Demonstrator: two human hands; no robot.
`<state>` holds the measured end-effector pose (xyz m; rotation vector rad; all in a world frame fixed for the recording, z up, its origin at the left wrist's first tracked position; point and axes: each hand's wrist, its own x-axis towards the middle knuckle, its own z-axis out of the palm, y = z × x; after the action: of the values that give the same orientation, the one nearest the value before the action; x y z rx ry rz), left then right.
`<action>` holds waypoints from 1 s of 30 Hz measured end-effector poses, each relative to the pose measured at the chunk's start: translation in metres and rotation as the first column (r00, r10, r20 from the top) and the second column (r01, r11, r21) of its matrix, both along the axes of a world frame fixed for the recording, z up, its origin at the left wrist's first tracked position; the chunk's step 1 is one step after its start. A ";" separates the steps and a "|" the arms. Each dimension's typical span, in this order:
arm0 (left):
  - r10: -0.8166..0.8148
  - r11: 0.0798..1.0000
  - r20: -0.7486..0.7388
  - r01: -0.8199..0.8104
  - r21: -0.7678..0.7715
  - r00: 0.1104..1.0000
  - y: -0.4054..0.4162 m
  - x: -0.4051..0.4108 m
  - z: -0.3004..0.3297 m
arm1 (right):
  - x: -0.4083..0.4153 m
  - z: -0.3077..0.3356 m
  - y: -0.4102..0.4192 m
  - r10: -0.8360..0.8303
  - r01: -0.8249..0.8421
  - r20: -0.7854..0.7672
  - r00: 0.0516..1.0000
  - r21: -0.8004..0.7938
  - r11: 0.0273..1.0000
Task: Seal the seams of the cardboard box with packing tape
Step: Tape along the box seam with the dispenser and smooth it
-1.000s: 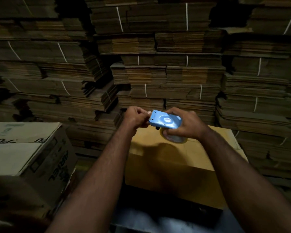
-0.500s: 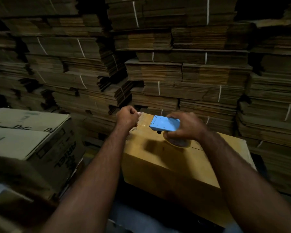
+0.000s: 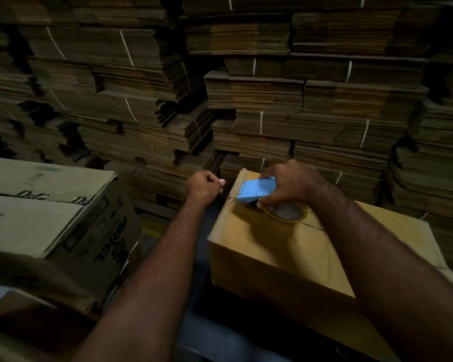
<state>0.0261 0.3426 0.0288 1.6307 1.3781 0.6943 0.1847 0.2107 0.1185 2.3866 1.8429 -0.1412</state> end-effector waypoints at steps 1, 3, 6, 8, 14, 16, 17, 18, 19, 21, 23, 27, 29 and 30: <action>-0.014 1.000 0.011 0.014 -0.022 1.000 0.002 -0.001 -0.004 | -0.002 -0.001 0.004 -0.003 0.003 0.014 1.000 -0.018 1.000; -0.036 0.997 0.016 0.037 -0.069 0.999 0.005 -0.002 -0.016 | -0.006 -0.002 0.010 -0.014 0.016 0.028 1.000 -0.068 0.998; -0.043 0.987 0.085 0.055 -0.150 0.995 0.008 -0.003 -0.038 | -0.012 -0.005 0.016 -0.023 0.028 0.044 0.999 -0.117 0.993; -0.036 0.977 0.176 0.072 -0.202 0.984 0.007 -0.003 -0.051 | -0.015 -0.006 0.019 -0.020 0.028 0.065 0.998 -0.130 0.991; -0.033 0.974 0.317 0.101 -0.202 0.948 -0.009 -0.005 -0.066 | -0.018 -0.010 0.027 -0.021 0.036 0.110 0.994 -0.145 0.989; -0.022 0.959 0.363 0.122 -0.256 0.932 -0.009 -0.008 -0.066 | -0.019 -0.009 0.027 -0.024 0.039 0.102 0.994 -0.154 0.987; -0.003 0.941 0.398 0.137 -0.309 0.917 -0.008 -0.009 -0.064 | -0.019 -0.008 0.027 -0.026 0.042 0.098 0.995 -0.156 0.987; 0.019 0.920 0.433 0.154 -0.361 0.901 -0.007 -0.010 -0.061 | -0.019 -0.008 0.026 -0.033 0.047 0.093 0.995 -0.155 0.987; 0.043 0.901 0.460 0.165 -0.401 0.887 -0.006 -0.010 -0.057 | -0.018 -0.008 0.025 -0.043 0.056 0.084 0.996 -0.153 0.987; 0.065 0.884 0.486 0.176 -0.434 0.872 -0.002 -0.011 -0.054 | -0.018 -0.008 0.023 -0.064 0.073 0.068 0.996 -0.152 0.986; 0.042 0.880 0.489 0.200 -0.432 0.871 0.001 -0.015 -0.051 | -0.017 -0.008 0.021 -0.076 0.083 0.055 0.996 -0.147 0.986; -0.004 0.850 0.514 0.274 -0.450 0.857 0.002 -0.022 -0.053 | -0.016 -0.009 0.020 -0.090 0.095 0.041 0.995 -0.148 0.984; -0.016 0.861 0.493 0.263 -0.436 0.870 -0.001 -0.021 -0.055 | -0.017 -0.009 0.020 -0.083 0.090 0.050 0.995 -0.150 0.985; -0.012 0.867 0.479 0.248 -0.432 0.878 -0.002 -0.019 -0.056 | -0.018 -0.009 0.021 -0.078 0.086 0.059 0.995 -0.149 0.985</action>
<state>0.0068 0.3404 -0.0270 1.0568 0.9708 0.5508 0.1668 0.2312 0.1098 2.3398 1.6484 -0.2146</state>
